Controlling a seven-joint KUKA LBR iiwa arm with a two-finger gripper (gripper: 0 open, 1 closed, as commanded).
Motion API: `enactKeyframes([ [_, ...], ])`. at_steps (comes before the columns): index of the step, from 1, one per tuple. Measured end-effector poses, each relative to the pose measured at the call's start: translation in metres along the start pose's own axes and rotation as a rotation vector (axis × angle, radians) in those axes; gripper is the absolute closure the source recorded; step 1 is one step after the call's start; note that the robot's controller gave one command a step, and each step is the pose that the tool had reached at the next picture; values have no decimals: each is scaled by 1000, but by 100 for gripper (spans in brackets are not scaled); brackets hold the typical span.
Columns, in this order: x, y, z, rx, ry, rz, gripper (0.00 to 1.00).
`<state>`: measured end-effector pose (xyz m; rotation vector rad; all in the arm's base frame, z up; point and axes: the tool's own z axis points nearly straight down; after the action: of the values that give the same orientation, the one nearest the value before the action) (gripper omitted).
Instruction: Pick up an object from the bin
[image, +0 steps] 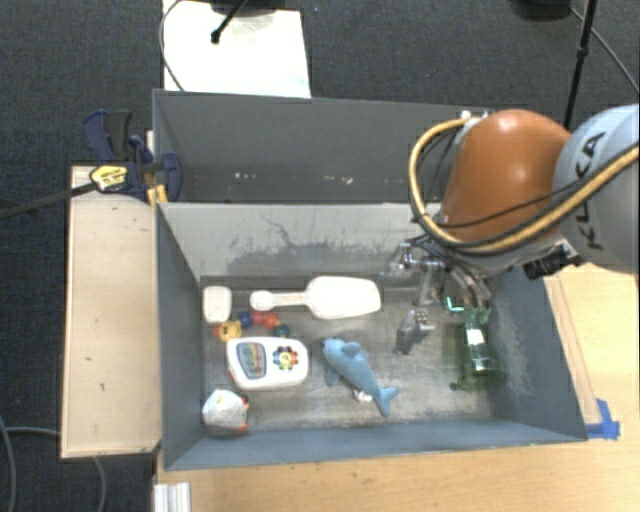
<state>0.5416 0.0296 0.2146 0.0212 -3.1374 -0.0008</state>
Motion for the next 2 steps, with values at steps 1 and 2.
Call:
enactKeyframes([
  [1, -2, 0, -4, 0, -8, 1, 0],
  [2, 15, 7, 55, 0, -12, 67, 0],
])
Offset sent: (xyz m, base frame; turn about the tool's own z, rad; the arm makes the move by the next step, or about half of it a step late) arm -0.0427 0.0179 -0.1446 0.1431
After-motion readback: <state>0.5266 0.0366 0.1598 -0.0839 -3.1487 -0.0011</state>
